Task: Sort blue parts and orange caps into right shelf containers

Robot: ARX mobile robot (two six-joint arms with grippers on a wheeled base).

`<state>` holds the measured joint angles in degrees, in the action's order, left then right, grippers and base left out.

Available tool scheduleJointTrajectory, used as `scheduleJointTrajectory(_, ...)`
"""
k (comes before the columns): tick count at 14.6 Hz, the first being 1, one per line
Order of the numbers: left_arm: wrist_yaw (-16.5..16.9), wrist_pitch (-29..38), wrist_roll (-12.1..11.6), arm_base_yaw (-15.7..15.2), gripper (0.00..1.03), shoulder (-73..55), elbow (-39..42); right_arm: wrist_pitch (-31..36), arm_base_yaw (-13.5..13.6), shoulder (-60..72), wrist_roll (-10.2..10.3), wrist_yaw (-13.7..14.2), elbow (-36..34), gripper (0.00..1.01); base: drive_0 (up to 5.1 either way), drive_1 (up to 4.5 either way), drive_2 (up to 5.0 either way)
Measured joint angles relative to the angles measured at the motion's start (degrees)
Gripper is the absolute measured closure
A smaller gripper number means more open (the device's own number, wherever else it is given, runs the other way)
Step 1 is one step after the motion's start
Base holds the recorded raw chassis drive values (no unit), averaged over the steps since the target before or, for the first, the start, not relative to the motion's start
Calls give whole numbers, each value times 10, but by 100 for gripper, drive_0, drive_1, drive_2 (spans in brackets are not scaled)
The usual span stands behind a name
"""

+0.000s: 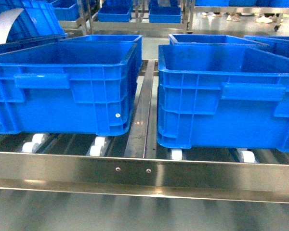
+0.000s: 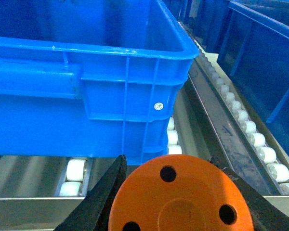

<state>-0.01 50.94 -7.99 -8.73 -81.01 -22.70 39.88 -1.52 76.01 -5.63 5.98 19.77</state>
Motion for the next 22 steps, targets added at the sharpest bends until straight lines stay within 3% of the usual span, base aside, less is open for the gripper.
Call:
scheduleJointTrajectory(8,0,0,0,0,59,0,0,1,0,0,0,0,0,57,0,0,0)
scheduleJointTrajectory(9,0,0,0,0,59,0,0,122,-11,26,-5,-80,-19,57,0,0,0)
scheduleJointTrajectory(10,0,0,0,0,59,0,0,154,-5,21,-4,-140,-20,57,0,0,0)
scheduleJointTrajectory(11,0,0,0,0,59,0,0,144,8,1,0,-148,-11,57,0,0,0)
scheduleJointTrajectory(14,0,0,0,0,59,0,0,143,35,5,26,-142,85,57,0,0,0)
scheduleJointTrajectory(16,0,0,0,0,59,0,0,137,70,131,27,-112,235,57,0,0,0)
scheduleJointTrajectory(18,0,0,0,0,59,0,0,82,76,248,30,-99,351,35,0,0,0)
scheduleJointTrajectory(20,0,0,0,0,59,0,0,106,54,215,38,-95,308,8,0,0,0)
scheduleJointTrajectory(21,0,0,0,0,59,0,0,124,38,163,37,-106,266,1,0,0,0)
scheduleJointTrajectory(22,0,0,0,0,59,0,0,115,20,112,39,-114,224,4,0,0,0)
